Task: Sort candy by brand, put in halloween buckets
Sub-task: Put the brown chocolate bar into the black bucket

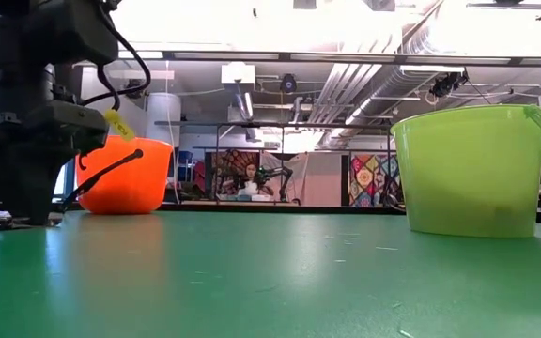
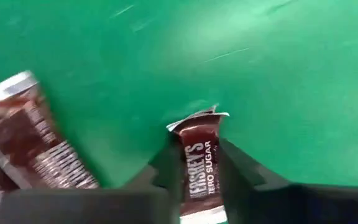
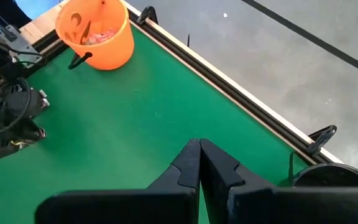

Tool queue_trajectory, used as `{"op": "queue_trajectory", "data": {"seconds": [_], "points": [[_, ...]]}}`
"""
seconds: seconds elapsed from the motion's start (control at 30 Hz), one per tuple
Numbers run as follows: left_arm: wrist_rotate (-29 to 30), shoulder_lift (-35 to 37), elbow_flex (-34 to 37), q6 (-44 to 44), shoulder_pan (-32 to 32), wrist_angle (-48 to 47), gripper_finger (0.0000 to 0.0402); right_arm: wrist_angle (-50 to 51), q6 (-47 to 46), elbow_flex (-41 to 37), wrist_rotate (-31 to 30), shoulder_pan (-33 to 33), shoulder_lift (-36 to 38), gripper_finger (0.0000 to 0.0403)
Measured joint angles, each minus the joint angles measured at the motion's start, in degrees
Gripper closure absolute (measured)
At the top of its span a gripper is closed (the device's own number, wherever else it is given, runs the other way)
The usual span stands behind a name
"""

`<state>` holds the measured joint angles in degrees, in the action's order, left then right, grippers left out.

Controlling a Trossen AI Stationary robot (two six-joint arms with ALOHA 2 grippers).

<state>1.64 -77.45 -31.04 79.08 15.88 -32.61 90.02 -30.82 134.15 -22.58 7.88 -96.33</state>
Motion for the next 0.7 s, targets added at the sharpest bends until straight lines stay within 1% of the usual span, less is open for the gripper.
{"op": "queue_trajectory", "data": {"seconds": [0.07,0.13,0.2,0.27,0.37,0.43,0.5,0.57,0.63,0.7], "points": [[0.7,0.9,-1.0,-2.4,-0.2,0.4,0.0374,0.0,0.7,0.0,0.0,0.0,0.1,0.0403],[1.8,2.2,-1.7,-4.9,-0.7,-0.6,0.0393,0.0,1.3,0.0,-0.1,0.1,0.3,0.0403],[2.6,4.0,-2.5,-6.6,-1.9,-2.1,0.0394,0.0,1.2,0.0,-0.8,0.7,0.4,0.0403],[3.2,6.0,-3.7,-8.1,-3.1,-1.4,0.04,0.0,0.6,0.0,-1.5,1.9,0.4,0.0403],[5.6,9.0,-5.4,-10.5,-4.9,-2.7,0.0401,-0.1,-0.1,-0.2,-1.7,5.3,0.4,0.0403],[7.5,11.2,-7.0,-12.7,-6.2,-2.1,0.0401,0.0,0.8,-2.2,-1.1,8.1,0.7,0.0403],[9.2,13.1,-9.0,-15.4,-7.7,-2.1,0.0401,-0.3,1.2,-6.2,-0.9,11.3,1.1,0.0403],[11.0,14.4,-11.3,-18.0,-9.2,-1.9,0.0401,-0.2,1.3,-12.6,1.9,14.5,2.1,0.0403],[12.6,15.4,-13.9,-21.0,-10.6,-1.2,0.0401,-0.4,1.4,-20.6,4.4,17.8,3.8,0.0403],[13.9,15.6,-16.2,-24.4,-12.0,0.7,0.0401,-1.1,1.3,-30.1,4.6,20.7,5.9,0.0403]]}}
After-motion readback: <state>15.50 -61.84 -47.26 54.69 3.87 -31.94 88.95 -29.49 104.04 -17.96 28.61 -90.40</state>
